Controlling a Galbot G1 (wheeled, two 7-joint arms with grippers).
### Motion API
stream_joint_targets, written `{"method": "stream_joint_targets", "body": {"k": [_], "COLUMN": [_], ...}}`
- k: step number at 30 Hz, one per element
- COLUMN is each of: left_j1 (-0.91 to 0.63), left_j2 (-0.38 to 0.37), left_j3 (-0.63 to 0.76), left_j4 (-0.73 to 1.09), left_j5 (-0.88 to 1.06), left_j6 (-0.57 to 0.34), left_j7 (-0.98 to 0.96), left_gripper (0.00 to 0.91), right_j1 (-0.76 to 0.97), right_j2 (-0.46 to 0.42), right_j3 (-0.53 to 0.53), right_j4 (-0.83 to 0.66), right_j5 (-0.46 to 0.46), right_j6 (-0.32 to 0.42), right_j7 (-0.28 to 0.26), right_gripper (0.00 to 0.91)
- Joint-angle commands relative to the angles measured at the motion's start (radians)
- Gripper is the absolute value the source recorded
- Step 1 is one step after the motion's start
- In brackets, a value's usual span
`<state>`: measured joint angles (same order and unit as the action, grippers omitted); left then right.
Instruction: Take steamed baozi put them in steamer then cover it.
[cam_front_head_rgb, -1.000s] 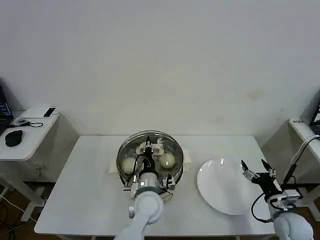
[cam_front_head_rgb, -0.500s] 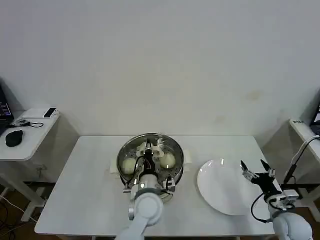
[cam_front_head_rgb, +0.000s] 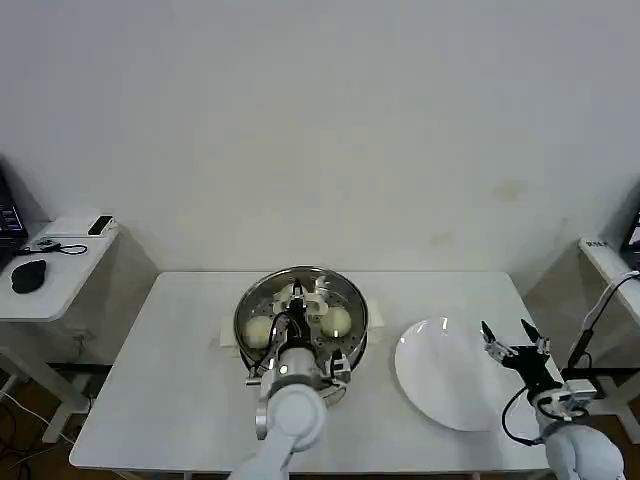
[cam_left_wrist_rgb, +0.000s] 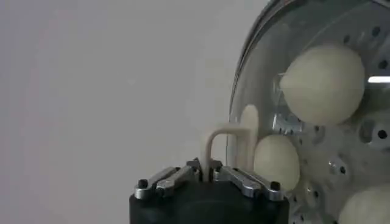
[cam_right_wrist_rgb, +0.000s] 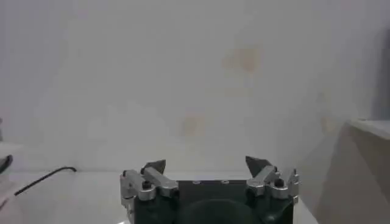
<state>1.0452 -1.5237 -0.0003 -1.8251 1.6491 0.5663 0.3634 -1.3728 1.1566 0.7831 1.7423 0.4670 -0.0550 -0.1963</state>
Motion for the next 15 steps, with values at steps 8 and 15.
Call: {"method": "stream_joint_targets", "body": {"k": [8, 15], "left_j1": [0.013, 0.018], "left_j2": [-0.003, 0.001], "left_j3": [0.003, 0.010], "left_j4": [-0.007, -0.026], "left_j5": [-0.020, -0.025], "left_j6": [-0.005, -0.013], "left_j7": [0.004, -0.007], "left_gripper": [0.040, 0.907], "right_j1": [0.002, 0.001], "right_j2": [-0.001, 0.002], "right_j3": [-0.002, -0.003], "right_j4": [-0.006, -0.006], "right_j5": [-0.002, -0.004], "right_j6": [0.002, 0.004], "right_j7": [-0.001, -0.001], "right_gripper": [0.907, 0.907]}}
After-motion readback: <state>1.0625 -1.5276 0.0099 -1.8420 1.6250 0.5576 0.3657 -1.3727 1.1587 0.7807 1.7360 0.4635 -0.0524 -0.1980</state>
